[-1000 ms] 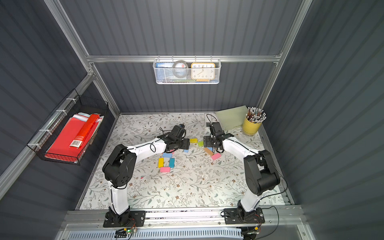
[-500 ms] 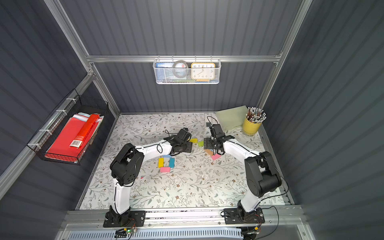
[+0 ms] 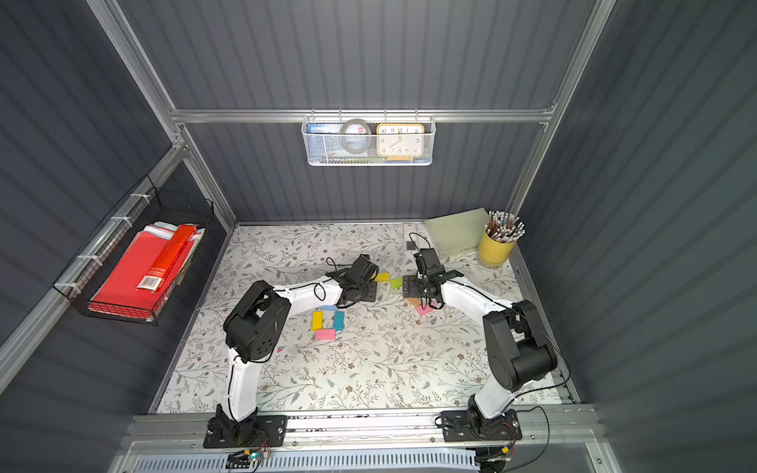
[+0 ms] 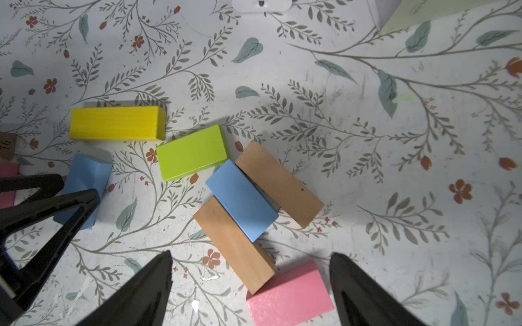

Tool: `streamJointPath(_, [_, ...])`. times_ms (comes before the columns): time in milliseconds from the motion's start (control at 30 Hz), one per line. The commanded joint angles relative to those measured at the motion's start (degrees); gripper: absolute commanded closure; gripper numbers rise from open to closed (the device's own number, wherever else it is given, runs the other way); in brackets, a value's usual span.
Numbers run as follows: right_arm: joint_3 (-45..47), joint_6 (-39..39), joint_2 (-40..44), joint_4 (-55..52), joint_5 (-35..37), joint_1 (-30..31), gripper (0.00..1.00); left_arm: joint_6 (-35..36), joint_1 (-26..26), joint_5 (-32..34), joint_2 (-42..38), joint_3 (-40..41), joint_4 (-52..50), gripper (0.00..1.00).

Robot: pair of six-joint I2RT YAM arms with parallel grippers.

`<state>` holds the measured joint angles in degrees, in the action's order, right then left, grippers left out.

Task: Assemble the number 8 with building blocks
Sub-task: Assemble the building block at the center of the board.

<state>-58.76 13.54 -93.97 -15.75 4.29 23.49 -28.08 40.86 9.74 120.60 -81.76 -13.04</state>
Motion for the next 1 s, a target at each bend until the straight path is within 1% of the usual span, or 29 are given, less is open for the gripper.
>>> streamJointPath(0, [0.6, 0.1, 1.0, 0.5, 0.1, -0.3, 0.09, -1.0, 0.3, 0.2, 1.0, -0.7, -0.4, 0.54])
streamJointPath(67, [0.6, 0.1, 0.9, 0.7, 0.1, -0.3, 0.09, -1.5, 0.3, 0.4, 1.0, -0.4, -0.2, 0.57])
streamJointPath(100, [0.6, 0.1, 0.9, 0.7, 0.2, -0.3, 0.08, -1.9, 0.2, 0.8, 1.0, -0.2, -0.1, 0.61])
streamJointPath(133, [0.6, 0.1, 0.9, 0.8, 0.1, -0.3, 0.09, -2.3, 0.2, 0.9, 1.0, 0.0, 0.1, 0.62])
streamJointPath(267, [0.7, -0.1, 0.9, 0.7, 0.0, -0.4, 0.09, -3.9, 0.3, 0.5, 1.4, 0.2, 1.0, 0.65])
streamJointPath(667, [1.1, -1.2, 1.0, 1.3, -0.8, -0.7, 0.09, -6.8, 0.2, 0.6, 1.9, 0.7, 1.8, 0.65])
streamJointPath(767, [1.4, -1.4, 1.1, 1.4, -1.1, -0.7, 0.09, -7.5, 0.2, 0.9, 2.0, 0.8, 1.9, 0.63])
streamJointPath(867, [1.8, -1.6, 1.2, 1.7, -1.4, -0.8, 0.08, -8.3, 0.2, 1.2, 2.2, 0.8, 2.0, 0.54])
streamJointPath(900, [1.9, -1.7, 1.2, 1.8, -1.5, -0.9, 0.09, -8.5, 0.2, 1.3, 2.1, 0.9, 2.1, 0.50])
streamJointPath(967, [2.1, -1.7, 1.2, 1.9, -1.8, -0.9, 0.08, -8.8, 0.3, 1.4, 1.8, 1.0, 2.2, 0.47])
